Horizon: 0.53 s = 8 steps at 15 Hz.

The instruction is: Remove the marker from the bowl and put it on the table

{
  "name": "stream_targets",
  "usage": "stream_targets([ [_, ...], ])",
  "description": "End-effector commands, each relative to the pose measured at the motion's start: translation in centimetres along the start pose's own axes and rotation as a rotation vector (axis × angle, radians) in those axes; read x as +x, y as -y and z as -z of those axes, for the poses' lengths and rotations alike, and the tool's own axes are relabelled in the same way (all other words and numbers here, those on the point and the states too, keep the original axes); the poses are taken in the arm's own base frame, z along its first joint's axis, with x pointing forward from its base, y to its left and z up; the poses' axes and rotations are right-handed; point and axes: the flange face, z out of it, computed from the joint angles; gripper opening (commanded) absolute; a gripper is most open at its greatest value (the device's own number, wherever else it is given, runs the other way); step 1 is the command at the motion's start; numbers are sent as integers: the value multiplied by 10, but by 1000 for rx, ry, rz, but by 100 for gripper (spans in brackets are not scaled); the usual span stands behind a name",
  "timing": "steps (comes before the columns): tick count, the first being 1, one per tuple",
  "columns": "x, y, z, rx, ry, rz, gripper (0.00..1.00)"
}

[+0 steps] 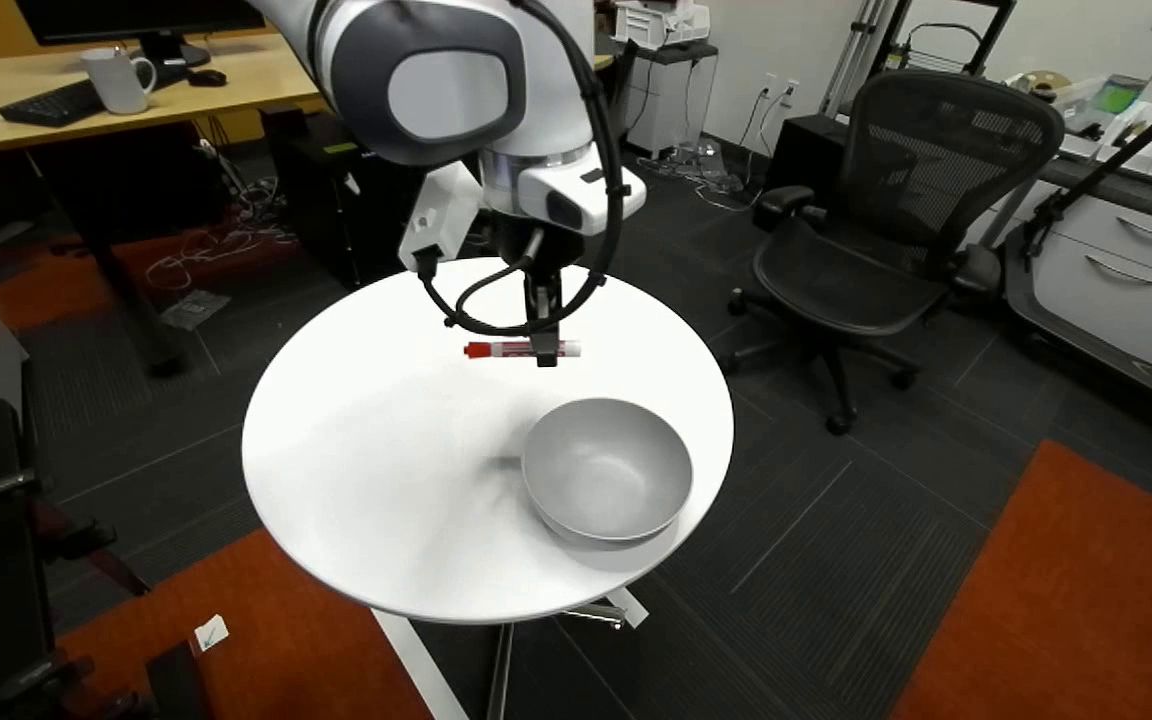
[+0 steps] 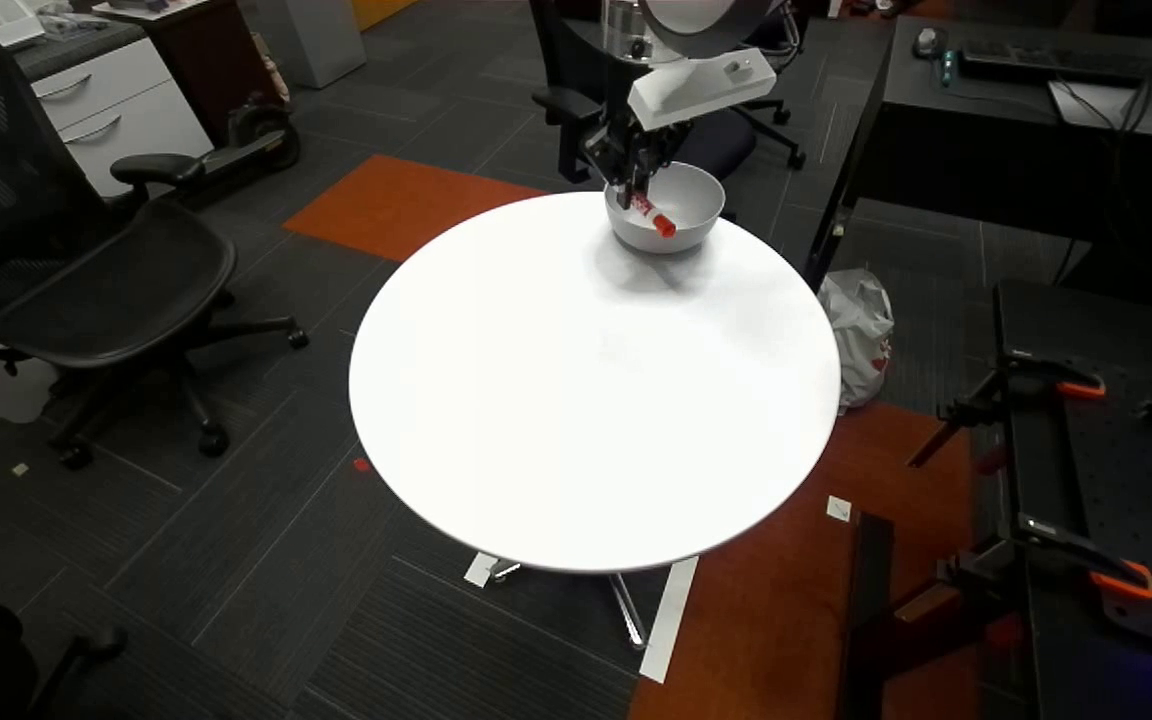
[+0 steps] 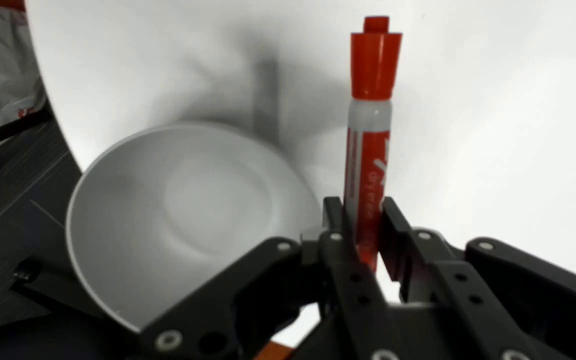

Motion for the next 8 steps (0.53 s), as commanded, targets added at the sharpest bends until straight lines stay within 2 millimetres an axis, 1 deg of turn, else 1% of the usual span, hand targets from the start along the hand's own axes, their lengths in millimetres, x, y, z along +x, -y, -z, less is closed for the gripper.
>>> stream_targets([
  [1, -47, 42, -8, 18, 27, 71, 5],
  [2, -58, 53, -11, 17, 35, 100, 5],
  [3, -73, 70, -14, 13, 39, 142, 5],
  [4, -85, 83, -17, 9, 42, 178, 5],
  [6, -111, 110, -20, -3, 54, 259, 5],
  [8, -134, 133, -26, -19, 56, 341, 5],
])
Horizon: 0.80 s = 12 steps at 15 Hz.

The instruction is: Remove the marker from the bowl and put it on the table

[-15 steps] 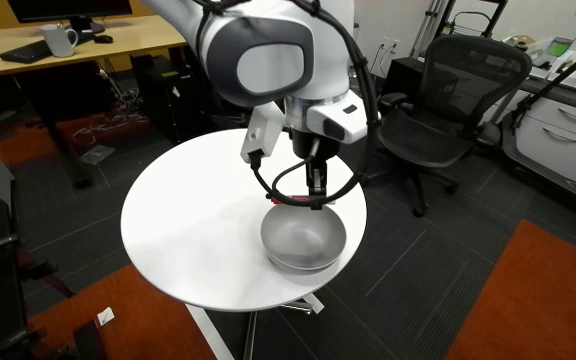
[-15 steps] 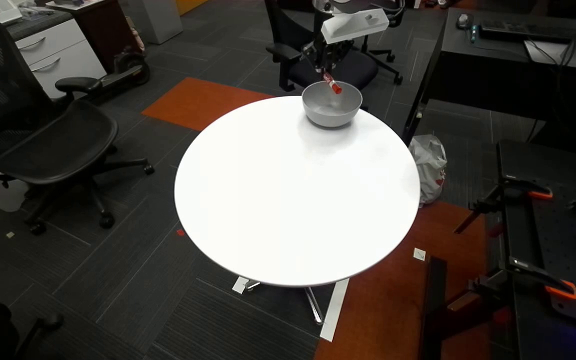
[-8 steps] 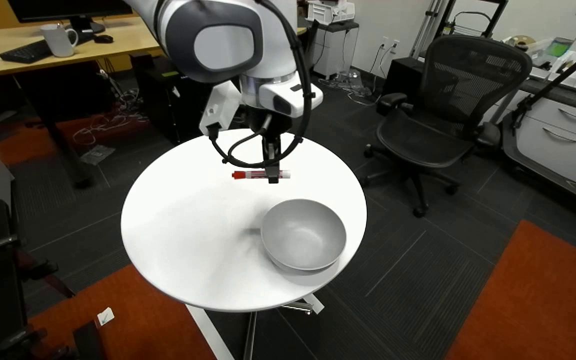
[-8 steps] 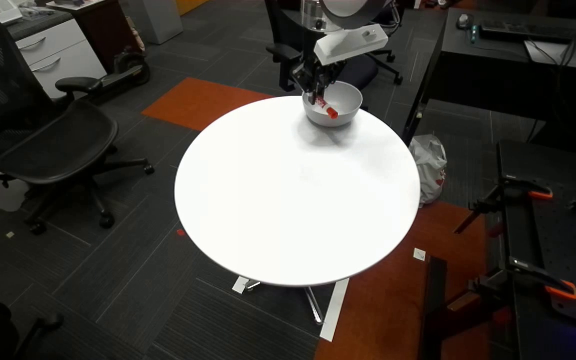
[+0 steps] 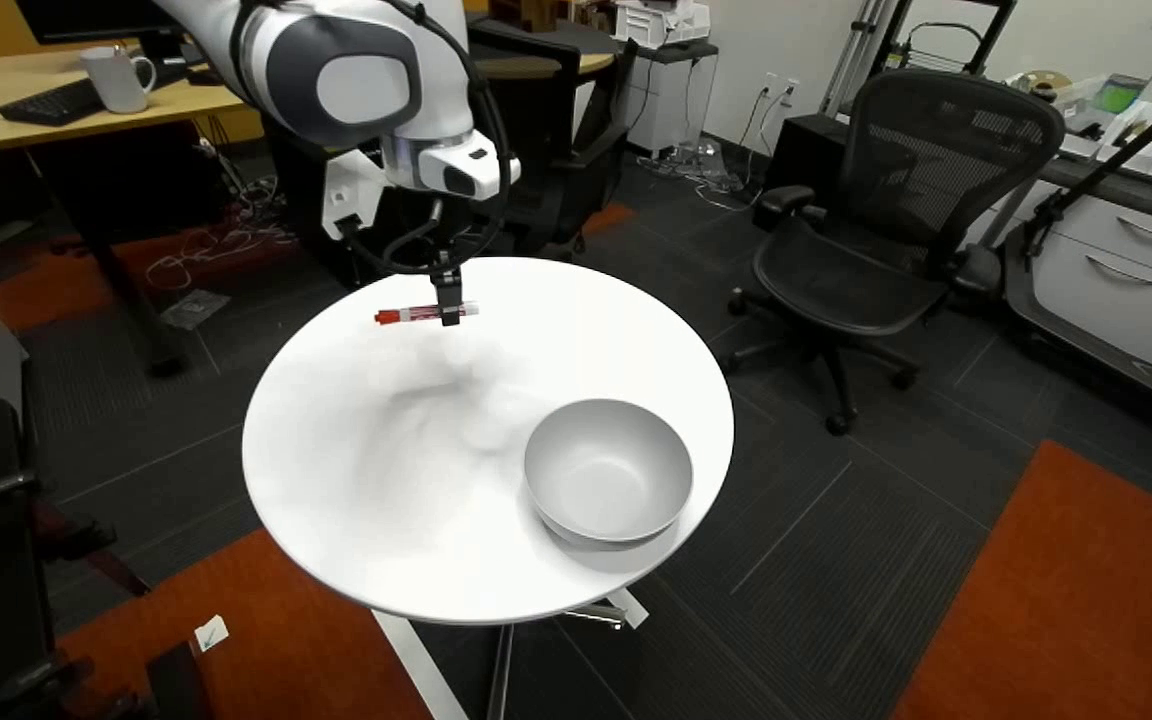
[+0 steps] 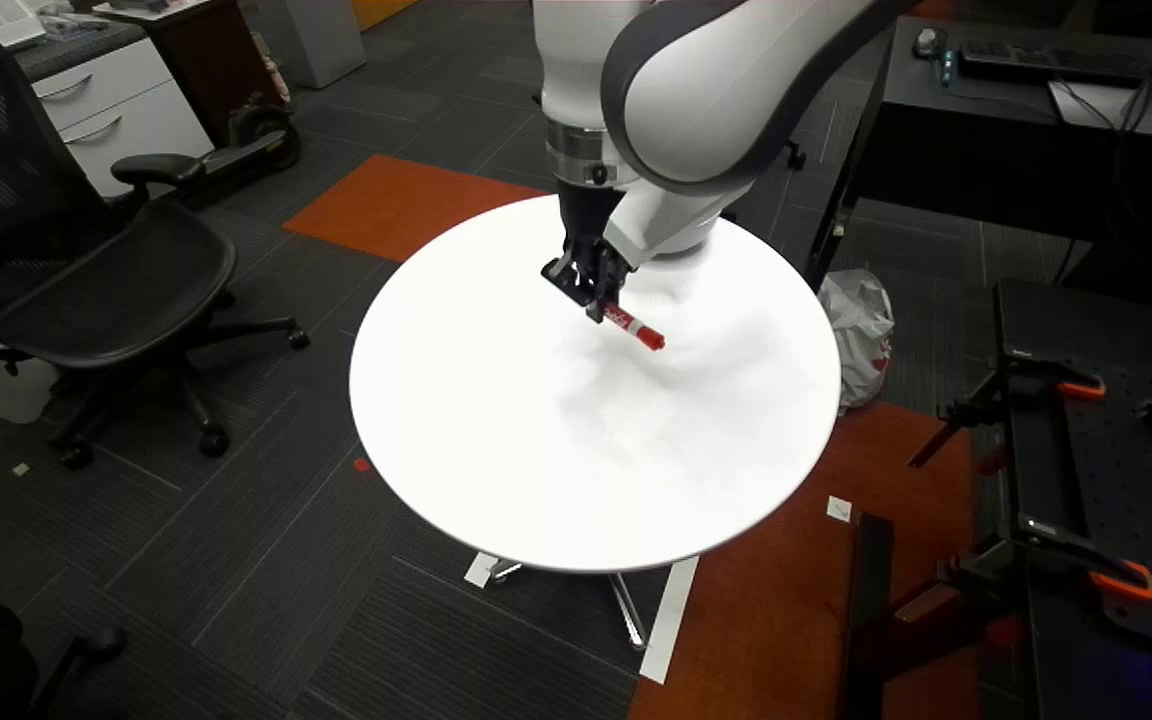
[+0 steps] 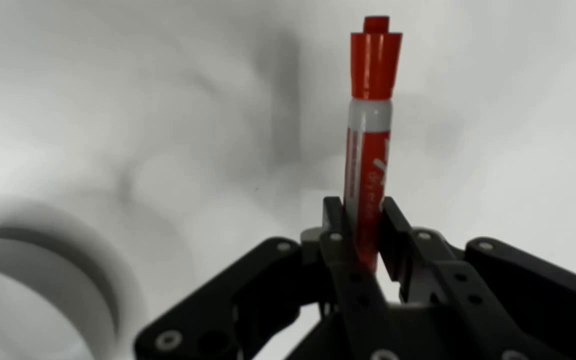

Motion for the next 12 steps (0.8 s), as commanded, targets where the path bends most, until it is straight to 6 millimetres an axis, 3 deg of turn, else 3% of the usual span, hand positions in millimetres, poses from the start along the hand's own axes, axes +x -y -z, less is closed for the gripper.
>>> stream_targets([
  [1, -29, 40, -6, -32, -8, 129, 5],
  [5, -47, 79, -27, -68, -8, 251, 5],
  [12, -43, 95, -54, -33, -59, 280, 5],
])
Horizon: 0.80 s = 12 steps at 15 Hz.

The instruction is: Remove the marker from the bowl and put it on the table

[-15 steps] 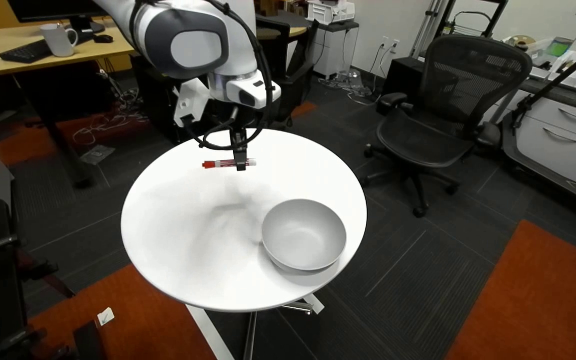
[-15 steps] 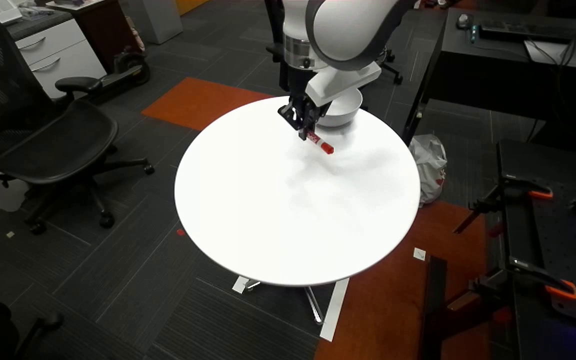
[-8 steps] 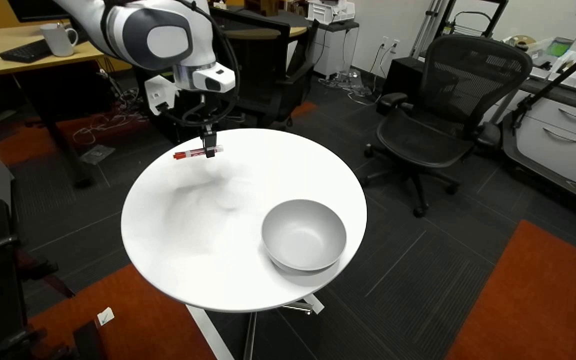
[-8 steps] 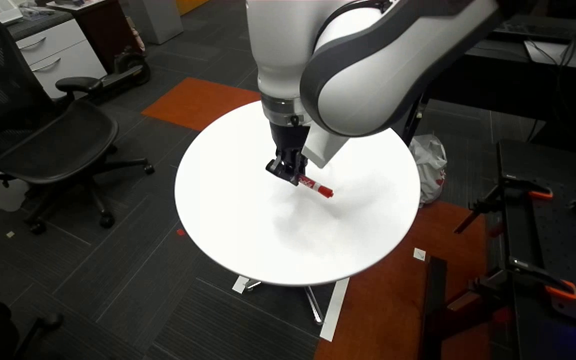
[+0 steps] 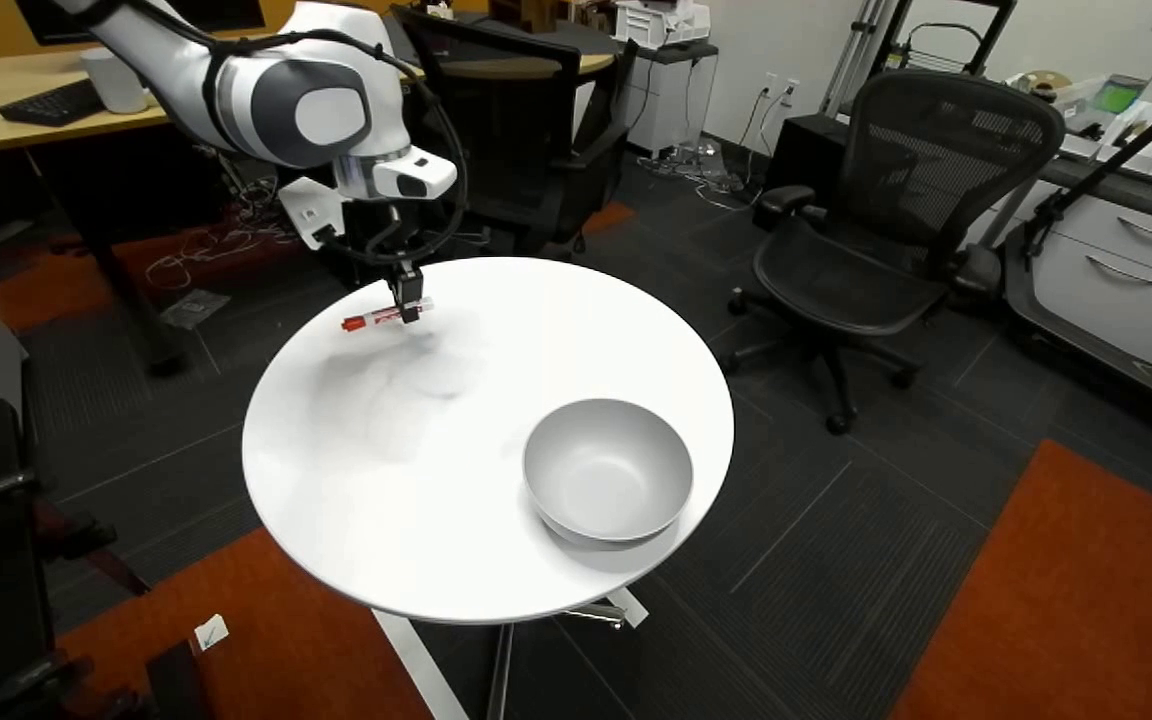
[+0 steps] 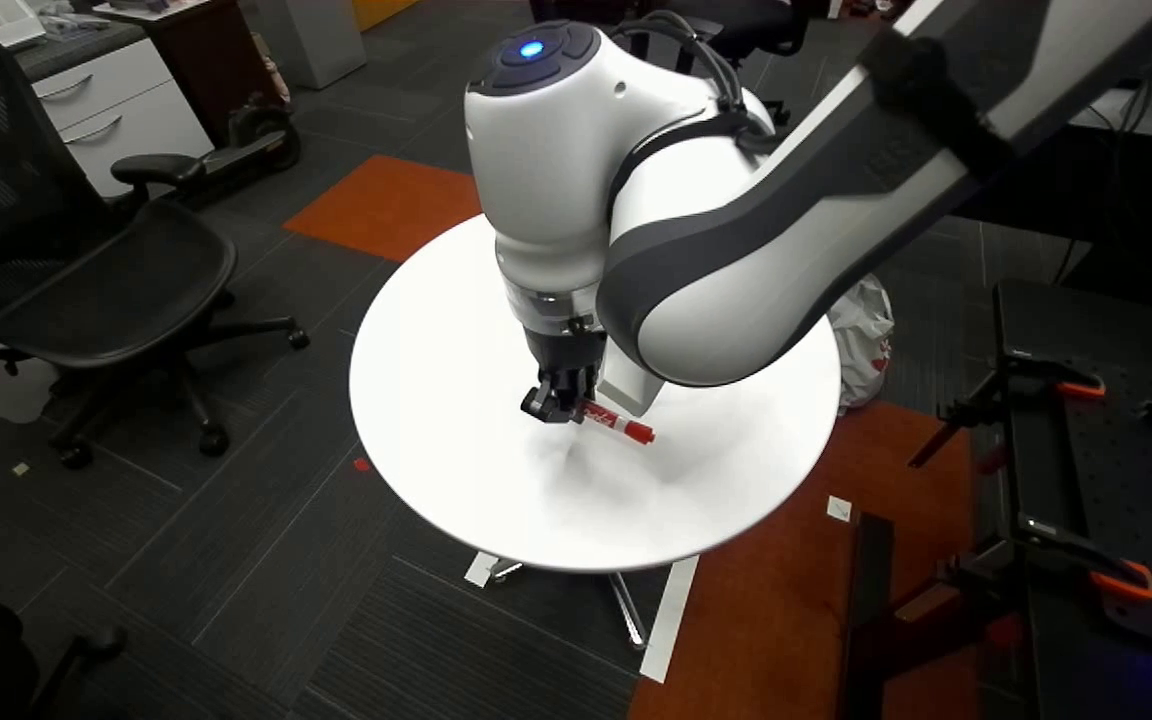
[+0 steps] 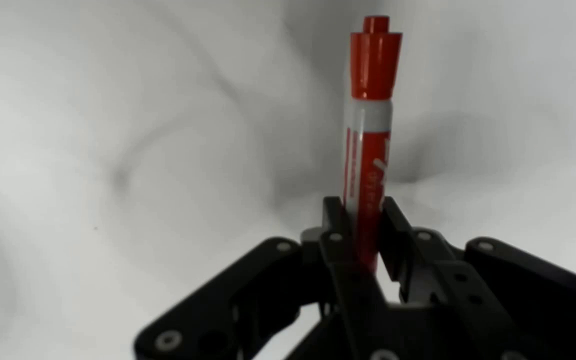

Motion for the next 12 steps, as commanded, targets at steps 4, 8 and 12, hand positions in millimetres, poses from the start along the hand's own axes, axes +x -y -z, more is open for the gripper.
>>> stream_targets([
  [4, 13, -1, -16, 34, -63, 3, 5],
  [8, 14, -5, -17, 30, -72, -2, 53],
  [12, 14, -17, 8, 24, -119, -21, 82],
])
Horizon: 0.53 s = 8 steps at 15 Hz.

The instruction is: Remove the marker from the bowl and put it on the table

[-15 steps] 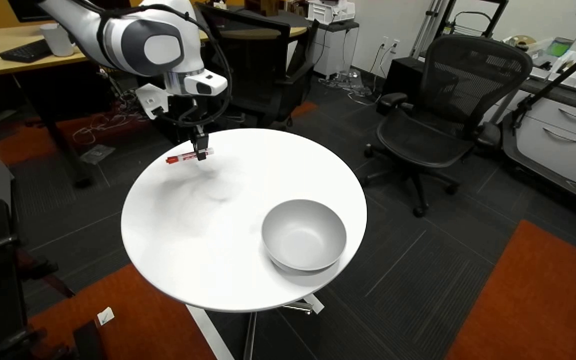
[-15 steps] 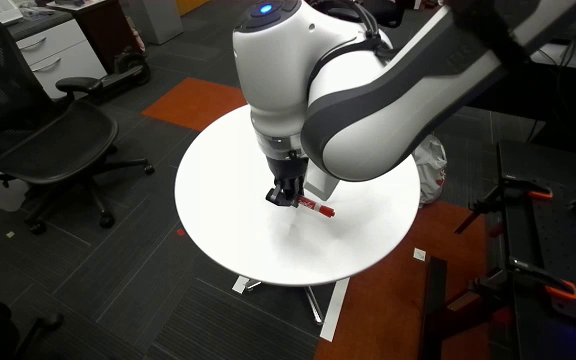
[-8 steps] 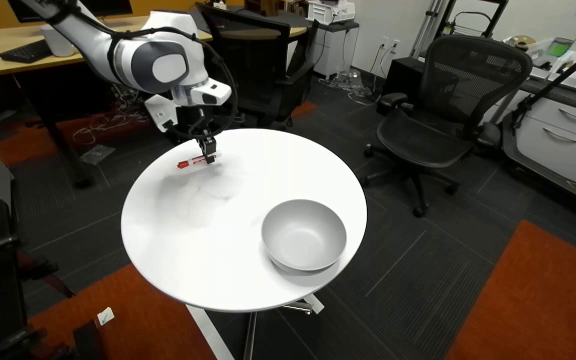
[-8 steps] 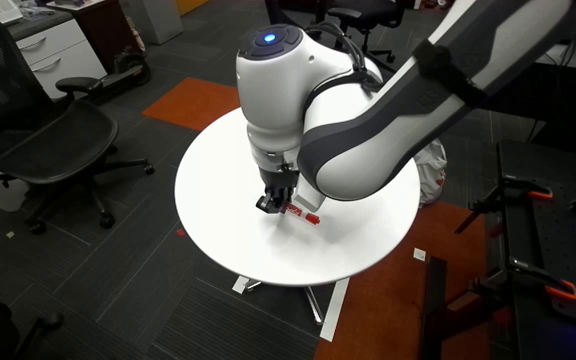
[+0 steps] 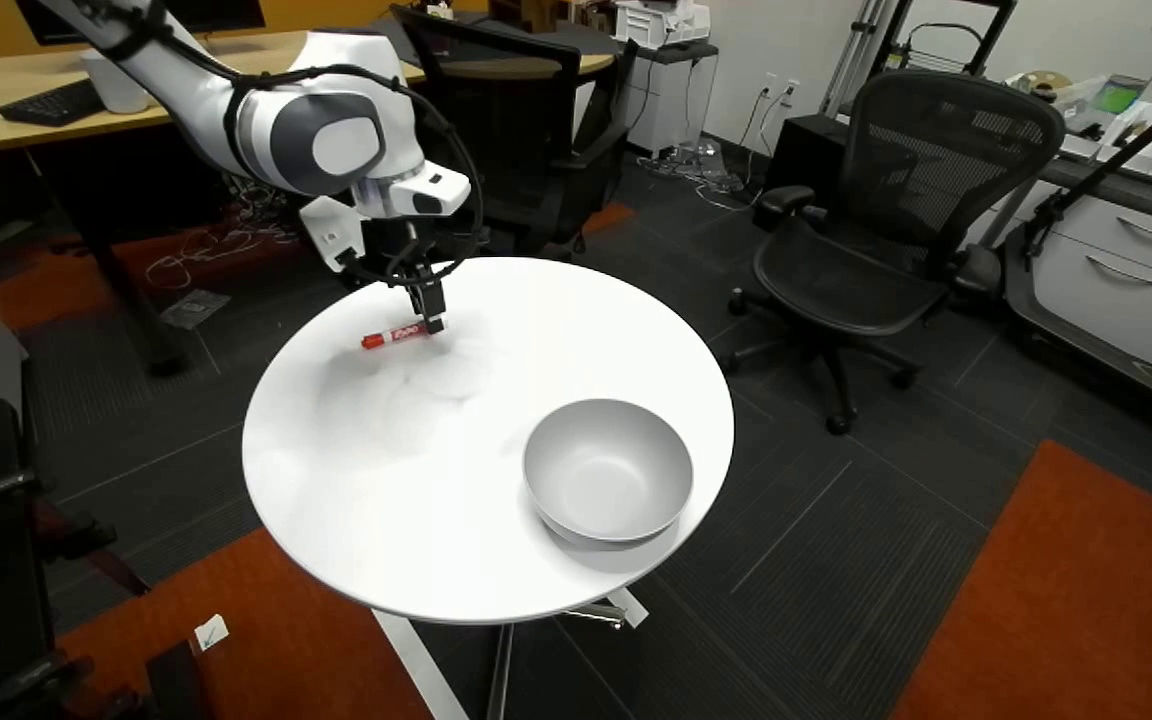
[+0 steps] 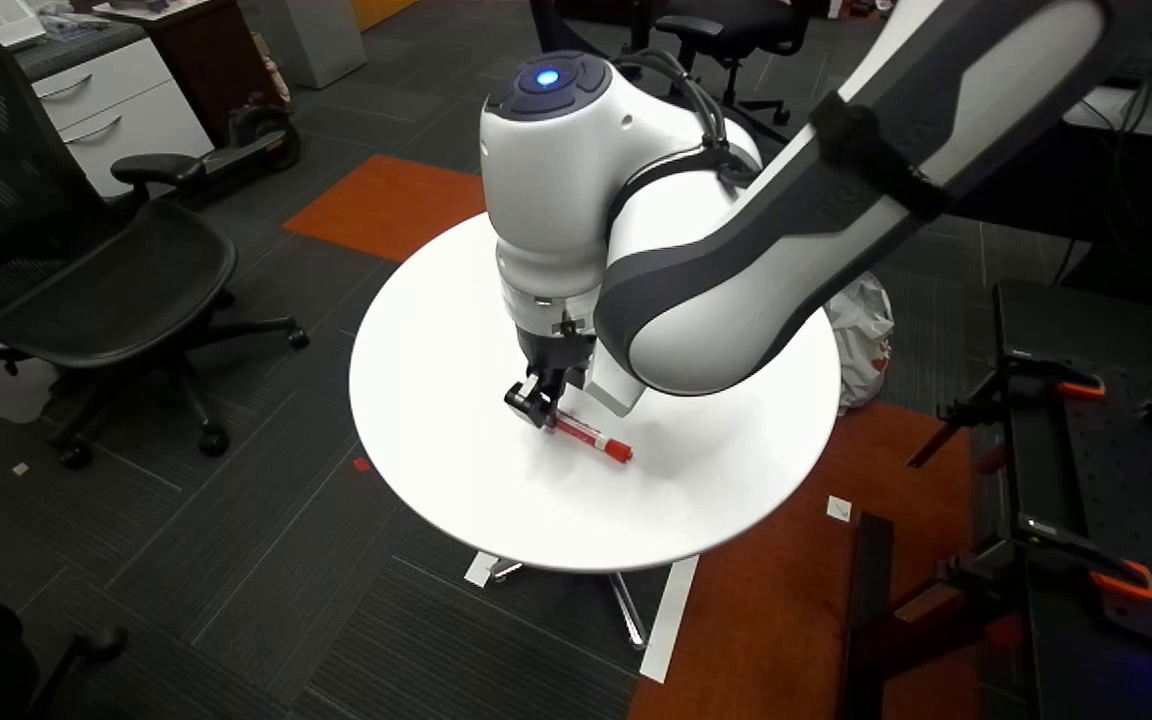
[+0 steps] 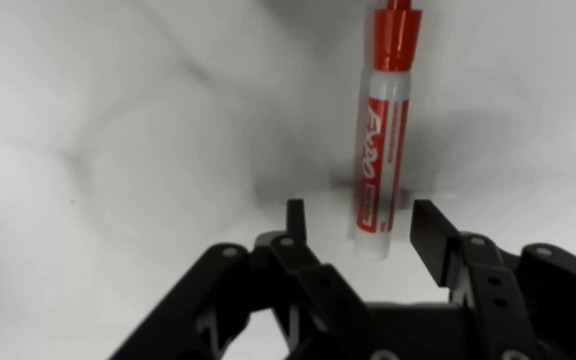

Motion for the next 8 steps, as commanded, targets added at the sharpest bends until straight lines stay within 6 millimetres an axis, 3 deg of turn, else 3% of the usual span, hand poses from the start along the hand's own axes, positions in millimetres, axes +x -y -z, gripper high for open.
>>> stream_targets([
  [1, 2, -11, 34, 11, -61, -4, 90],
  [3, -1, -15, 52, 26, -78, 7, 100],
  [8, -4, -30, 86, 49, -93, 41, 100],
])
